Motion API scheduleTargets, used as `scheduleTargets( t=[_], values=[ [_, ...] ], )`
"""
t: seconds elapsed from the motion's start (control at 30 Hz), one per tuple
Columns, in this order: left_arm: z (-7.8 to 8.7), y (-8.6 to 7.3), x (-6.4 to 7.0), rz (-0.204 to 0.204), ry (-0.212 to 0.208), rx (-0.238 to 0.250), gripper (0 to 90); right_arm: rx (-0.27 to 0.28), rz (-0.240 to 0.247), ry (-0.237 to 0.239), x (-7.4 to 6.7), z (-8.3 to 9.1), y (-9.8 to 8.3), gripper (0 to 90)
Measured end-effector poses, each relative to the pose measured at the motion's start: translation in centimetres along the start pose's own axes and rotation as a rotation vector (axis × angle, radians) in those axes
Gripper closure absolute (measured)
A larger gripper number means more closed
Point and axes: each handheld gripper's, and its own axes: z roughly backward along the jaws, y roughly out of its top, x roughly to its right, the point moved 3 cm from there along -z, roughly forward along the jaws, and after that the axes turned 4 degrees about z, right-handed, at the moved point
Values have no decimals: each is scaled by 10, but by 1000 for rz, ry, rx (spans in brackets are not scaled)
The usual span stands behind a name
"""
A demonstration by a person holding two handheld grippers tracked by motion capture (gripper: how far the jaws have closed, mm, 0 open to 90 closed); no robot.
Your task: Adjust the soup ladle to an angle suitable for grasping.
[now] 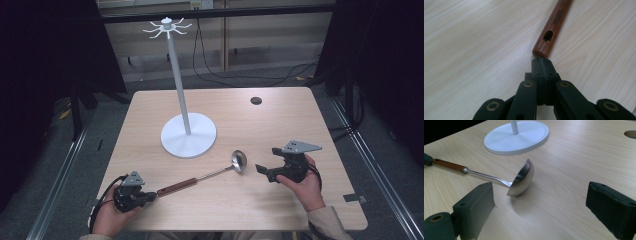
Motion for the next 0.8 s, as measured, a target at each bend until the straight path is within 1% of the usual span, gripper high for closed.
scheduleTargets(
  t=[0.03, 0.1, 0.13, 0.17, 0.2, 0.23, 0.27, 0.3, 0.33, 0.4, 0.43, 0.47, 0.5, 0.57, 0.6, 0.63, 0.73, 0.8],
  values=[
    [-2, 2, 2, 2, -8, 7, 900, -2, 3, -5, 0, 2, -1, 76],
    [-6, 7, 4, -16, -10, 7, 900, -3, 5, -6, 0, 4, -3, 76],
    [-9, 10, 6, -15, -17, 7, 900, -3, 5, -6, 0, 4, -3, 76],
    [-14, 15, 8, -28, -27, 8, 900, -3, 4, -9, 0, 6, -4, 76],
    [-15, 17, 8, -30, -32, 7, 898, -4, 5, -12, 0, 8, -5, 76],
    [-15, 19, 7, -43, -28, -5, 896, -3, 5, -15, 0, 10, -6, 76],
    [-15, 19, 7, -43, -28, -5, 895, -3, 5, -15, 0, 10, -6, 76],
    [-15, 20, 6, -36, -18, -5, 895, -4, 3, -17, 0, 12, -7, 76],
    [-11, 19, 1, -23, -30, -12, 900, -3, 1, -23, 0, 16, -10, 77],
    [-5, 17, -5, 0, -8, -6, 900, -4, -4, -31, 1, 20, -13, 77],
    [-4, 16, -7, 5, 4, -3, 900, -6, -9, -33, 1, 22, -14, 78],
    [-4, 16, -7, 5, 4, -3, 900, -5, -10, -38, 2, 24, -16, 78],
    [-3, 14, -10, 14, 13, -3, 900, -4, -11, -44, 3, 26, -17, 78],
    [-3, 11, -14, 24, 24, -22, 900, -5, -18, -48, 3, 28, -18, 78],
    [-4, 11, -15, 34, 17, -15, 900, -3, -16, -50, 4, 29, -18, 78],
    [-4, 11, -17, 32, 21, -17, 900, -2, -21, -55, 4, 31, -18, 78],
    [-4, 12, -17, 34, 30, -18, 900, 2, -20, -59, 4, 32, -19, 79],
    [-6, 13, -16, 36, 14, -7, 900, 0, -17, -59, 4, 33, -19, 79]
  ],
)
